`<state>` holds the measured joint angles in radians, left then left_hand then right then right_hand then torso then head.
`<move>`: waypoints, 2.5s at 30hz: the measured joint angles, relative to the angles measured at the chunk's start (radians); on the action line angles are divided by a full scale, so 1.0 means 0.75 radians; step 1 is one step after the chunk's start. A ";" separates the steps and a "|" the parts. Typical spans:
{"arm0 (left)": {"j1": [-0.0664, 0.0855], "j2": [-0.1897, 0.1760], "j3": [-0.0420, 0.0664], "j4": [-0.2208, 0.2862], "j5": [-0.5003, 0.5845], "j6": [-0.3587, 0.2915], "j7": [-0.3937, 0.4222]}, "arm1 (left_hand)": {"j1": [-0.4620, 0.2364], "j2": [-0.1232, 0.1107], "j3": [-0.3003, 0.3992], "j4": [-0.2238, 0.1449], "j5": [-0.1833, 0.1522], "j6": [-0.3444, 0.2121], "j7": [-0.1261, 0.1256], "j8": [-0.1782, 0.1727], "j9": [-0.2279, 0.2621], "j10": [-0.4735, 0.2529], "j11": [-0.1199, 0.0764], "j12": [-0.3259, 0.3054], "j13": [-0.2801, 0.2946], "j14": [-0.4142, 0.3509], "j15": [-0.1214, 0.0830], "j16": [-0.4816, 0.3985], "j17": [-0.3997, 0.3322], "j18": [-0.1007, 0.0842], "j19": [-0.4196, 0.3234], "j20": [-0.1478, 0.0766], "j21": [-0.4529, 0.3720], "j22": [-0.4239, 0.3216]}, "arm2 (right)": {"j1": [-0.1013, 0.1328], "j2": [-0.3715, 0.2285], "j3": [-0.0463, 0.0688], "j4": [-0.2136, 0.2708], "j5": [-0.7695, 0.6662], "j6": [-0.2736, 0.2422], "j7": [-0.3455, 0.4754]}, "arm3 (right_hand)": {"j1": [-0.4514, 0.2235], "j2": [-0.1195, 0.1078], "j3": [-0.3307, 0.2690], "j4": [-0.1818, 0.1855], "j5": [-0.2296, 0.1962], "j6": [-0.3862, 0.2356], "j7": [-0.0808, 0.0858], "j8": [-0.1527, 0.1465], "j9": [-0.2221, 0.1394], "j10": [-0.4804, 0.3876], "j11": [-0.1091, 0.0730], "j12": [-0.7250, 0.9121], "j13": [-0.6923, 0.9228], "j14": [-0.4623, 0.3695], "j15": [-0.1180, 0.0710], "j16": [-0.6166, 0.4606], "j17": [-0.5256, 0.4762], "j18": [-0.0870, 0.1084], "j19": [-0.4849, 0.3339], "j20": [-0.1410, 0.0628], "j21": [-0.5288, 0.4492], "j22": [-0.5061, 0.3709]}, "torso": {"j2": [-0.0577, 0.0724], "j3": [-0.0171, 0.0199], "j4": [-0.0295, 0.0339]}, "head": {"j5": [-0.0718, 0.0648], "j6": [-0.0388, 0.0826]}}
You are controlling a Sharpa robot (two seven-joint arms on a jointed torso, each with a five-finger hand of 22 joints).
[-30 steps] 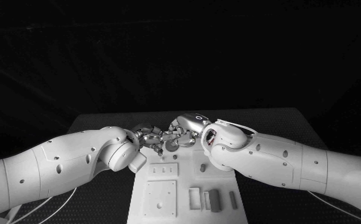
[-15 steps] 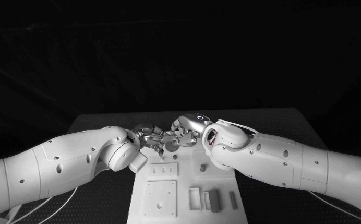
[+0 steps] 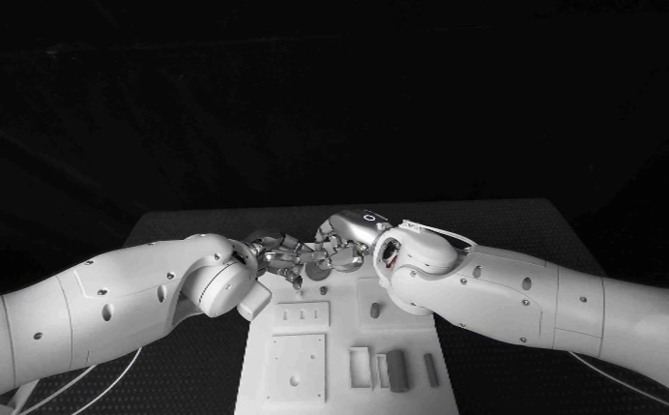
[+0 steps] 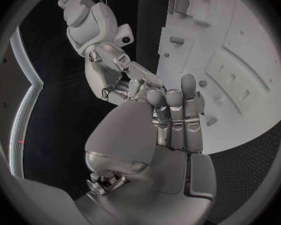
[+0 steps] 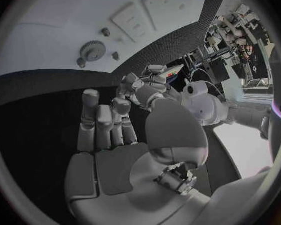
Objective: Assemble the parts on the task board
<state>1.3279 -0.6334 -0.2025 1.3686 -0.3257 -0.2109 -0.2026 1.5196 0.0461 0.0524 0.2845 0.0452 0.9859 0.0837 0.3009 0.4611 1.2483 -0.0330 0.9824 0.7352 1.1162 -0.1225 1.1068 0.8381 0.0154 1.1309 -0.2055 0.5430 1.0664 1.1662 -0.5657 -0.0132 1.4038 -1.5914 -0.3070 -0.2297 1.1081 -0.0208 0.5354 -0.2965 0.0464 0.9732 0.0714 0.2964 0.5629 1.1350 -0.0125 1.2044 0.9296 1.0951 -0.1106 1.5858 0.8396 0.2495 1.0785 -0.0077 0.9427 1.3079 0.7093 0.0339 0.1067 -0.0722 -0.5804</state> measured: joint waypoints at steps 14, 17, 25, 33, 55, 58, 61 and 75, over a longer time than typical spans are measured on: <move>-0.001 0.000 0.000 -0.002 0.039 0.000 0.000 | 0.004 0.004 0.011 0.000 -0.004 0.000 0.000 0.005 0.003 -0.001 0.000 0.000 -0.002 -0.004 0.004 0.005 -0.009 0.000 0.000 0.000 0.000 0.005 | 0.000 0.000 0.000 -0.001 -0.001 0.001 0.001 | -0.002 0.001 0.000 0.000 0.000 0.002 -0.002 -0.001 0.001 0.000 0.000 0.000 0.000 0.004 -0.004 0.000 0.000 0.001 0.006 -0.001 0.000 0.000 | 0.000 -0.0001 -0.0001 | 0.001 -0.004; -0.001 0.000 0.000 -0.003 0.050 0.000 0.000 | 0.008 0.010 0.011 0.000 0.001 0.000 0.000 0.005 0.006 -0.002 -0.001 0.000 -0.002 -0.004 0.005 0.010 -0.011 0.000 0.000 0.000 0.000 0.006 | 0.000 0.000 0.000 -0.001 -0.001 0.001 0.000 | -0.002 0.001 -0.001 -0.001 0.000 0.002 -0.002 -0.003 0.002 0.000 0.000 0.000 0.000 0.004 -0.004 0.000 0.000 0.002 0.006 -0.001 0.000 0.000 | 0.000 0.0000 0.0000 | 0.001 -0.005; -0.001 -0.001 -0.001 -0.004 0.075 0.002 0.000 | -0.011 0.047 0.015 0.004 0.000 0.000 0.000 0.005 0.008 -0.003 -0.002 0.000 -0.002 -0.008 0.001 0.016 -0.019 -0.001 -0.005 0.000 0.000 0.011 | -0.001 -0.001 0.000 0.001 -0.001 0.000 0.000 | -0.002 0.001 -0.002 -0.002 0.000 0.002 -0.002 -0.005 0.002 0.000 0.000 0.000 0.000 0.004 -0.004 0.000 0.000 0.005 0.006 -0.001 0.000 0.000 | 0.000 0.0000 -0.0008 | 0.000 -0.007; -0.002 -0.003 -0.001 -0.003 0.096 0.010 -0.003 | -0.014 0.061 0.015 0.004 0.000 0.000 0.000 0.000 0.010 -0.009 0.002 0.000 -0.001 -0.012 0.001 0.022 -0.025 -0.001 -0.012 -0.003 0.000 0.016 | -0.004 -0.004 0.001 0.003 -0.001 -0.002 -0.002 | -0.005 -0.002 -0.002 -0.002 0.000 0.003 -0.003 -0.004 0.002 0.000 0.000 0.000 0.000 0.006 -0.002 0.000 0.000 0.005 0.006 -0.001 0.000 0.000 | -0.001 0.0005 -0.0008 | -0.001 -0.007; -0.002 -0.004 -0.002 -0.007 0.114 0.018 -0.011 | -0.138 0.008 -0.105 0.009 0.003 0.000 0.000 0.010 0.022 -0.010 0.002 0.000 -0.002 -0.021 0.001 0.041 -0.055 -0.001 -0.014 0.000 -0.005 0.027 | -0.011 -0.009 0.001 0.008 -0.002 -0.005 -0.018 | -0.016 -0.013 -0.004 0.004 -0.001 0.007 -0.007 0.001 0.002 0.005 -0.005 0.000 -0.001 0.013 -0.004 0.000 0.000 0.003 0.006 -0.001 0.000 -0.001 | 0.000 0.0006 -0.0008 | -0.003 -0.009; -0.002 -0.004 -0.001 -0.007 0.115 0.019 -0.011 | -0.144 0.014 -0.109 0.013 0.003 0.000 0.000 0.010 0.022 -0.011 0.003 0.000 -0.003 -0.021 0.001 0.041 -0.056 -0.001 -0.009 -0.005 -0.005 0.027 | -0.012 -0.010 0.001 0.008 -0.002 -0.005 -0.020 | -0.016 -0.013 -0.007 0.007 -0.001 0.007 -0.007 0.000 0.003 0.005 -0.005 0.000 -0.001 0.011 -0.007 0.000 0.000 -0.001 0.006 -0.001 0.000 -0.001 | 0.000 0.0004 -0.0008 | -0.003 -0.010; -0.002 -0.004 -0.001 -0.008 0.116 0.020 -0.011 | -0.144 0.014 -0.109 0.013 0.003 0.000 0.000 0.010 0.022 -0.011 0.003 0.000 -0.003 -0.021 0.001 0.041 -0.058 -0.001 -0.009 -0.005 -0.005 0.027 | -0.012 -0.012 0.001 0.008 -0.002 -0.005 -0.023 | -0.018 -0.015 -0.007 0.007 -0.001 0.006 -0.006 0.000 0.003 0.005 -0.005 0.000 -0.001 0.010 -0.007 0.000 0.000 -0.001 0.006 -0.001 0.000 -0.001 | 0.000 0.0003 -0.0008 | -0.003 -0.011; -0.001 -0.003 0.000 -0.009 0.118 0.020 -0.011 | -0.004 0.049 -0.023 -0.027 0.000 0.000 0.000 0.006 0.025 -0.011 0.003 0.000 -0.006 -0.026 0.006 0.058 -0.080 -0.001 -0.009 -0.005 -0.021 0.027 | -0.014 -0.015 0.000 0.010 -0.003 -0.004 -0.033 | -0.023 -0.020 -0.007 0.007 -0.001 0.006 -0.006 -0.001 0.004 0.005 -0.005 0.000 -0.002 0.010 -0.007 0.000 0.000 -0.004 0.011 -0.006 0.000 -0.001 | 0.000 0.0000 0.0000 | -0.004 -0.013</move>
<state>1.3270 -0.6358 -0.2028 1.3621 -0.2369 -0.1962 -0.2107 1.5163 0.0830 0.0349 0.2642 0.0454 0.9858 0.0837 0.3051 0.4801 1.2400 -0.0307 0.9825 0.7307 1.0966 -0.1182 1.1503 0.7779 0.0145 1.1242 -0.2090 0.5273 1.0863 1.1555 -0.5765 -0.0135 1.4111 -1.5933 -0.3100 -0.2547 1.0911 -0.0360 0.5299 -0.2911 0.0454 0.9778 0.0668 0.2958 0.5658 1.1386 -0.0160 1.2044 0.9281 1.1029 -0.1158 1.5858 0.8395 0.2467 1.0867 -0.0121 0.9427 1.3074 0.7092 0.0339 0.1067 -0.0754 -0.5905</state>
